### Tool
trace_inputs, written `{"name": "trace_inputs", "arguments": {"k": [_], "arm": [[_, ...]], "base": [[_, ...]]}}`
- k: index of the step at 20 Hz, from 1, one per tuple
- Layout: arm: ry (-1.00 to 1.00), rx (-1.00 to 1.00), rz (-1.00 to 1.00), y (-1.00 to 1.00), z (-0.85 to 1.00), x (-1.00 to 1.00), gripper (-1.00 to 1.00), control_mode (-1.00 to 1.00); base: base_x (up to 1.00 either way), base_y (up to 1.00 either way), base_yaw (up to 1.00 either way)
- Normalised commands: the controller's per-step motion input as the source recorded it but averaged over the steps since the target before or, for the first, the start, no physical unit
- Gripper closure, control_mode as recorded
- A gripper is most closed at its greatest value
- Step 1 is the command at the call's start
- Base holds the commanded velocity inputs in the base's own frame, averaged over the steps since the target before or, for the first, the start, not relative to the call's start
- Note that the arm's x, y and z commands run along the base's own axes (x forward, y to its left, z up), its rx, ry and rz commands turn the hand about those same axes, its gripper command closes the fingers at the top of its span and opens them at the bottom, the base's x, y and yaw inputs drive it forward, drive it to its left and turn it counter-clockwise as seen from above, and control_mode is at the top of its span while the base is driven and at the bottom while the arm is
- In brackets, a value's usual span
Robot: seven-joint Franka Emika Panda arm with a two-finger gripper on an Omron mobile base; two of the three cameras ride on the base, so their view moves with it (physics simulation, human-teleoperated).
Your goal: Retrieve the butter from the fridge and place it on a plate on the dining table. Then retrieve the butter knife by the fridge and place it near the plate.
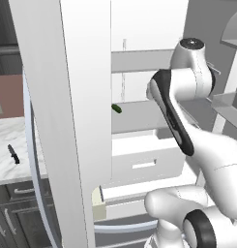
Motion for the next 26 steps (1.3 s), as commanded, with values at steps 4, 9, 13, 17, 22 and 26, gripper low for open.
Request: {"name": "trace_inputs", "arguments": {"k": [4, 9, 13, 17, 22, 26], "arm": [[0.11, 0.00, 0.00, 0.00, -0.71, -0.71, 1.00, -1.00], [0.10, 0.00, 0.01, 0.00, -0.55, -0.60, 1.00, -1.00], [0.08, 0.04, 0.03, 0.00, -0.19, -0.33, 1.00, -1.00], [0.21, 0.03, 0.00, 0.03, 0.00, -0.25, 1.00, -1.00], [0.13, 0.05, 0.00, 0.00, -0.01, -0.36, 1.00, -1.00], [0.07, 0.00, 0.00, 0.00, -0.29, -0.08, 1.00, -1.00]], "base": [[0.00, 0.00, 0.00], [0.00, 0.00, 0.00], [0.00, 0.00, 0.00], [0.00, 0.00, 0.00], [0.00, 0.00, 0.00], [0.00, 0.00, 0.00]]}}
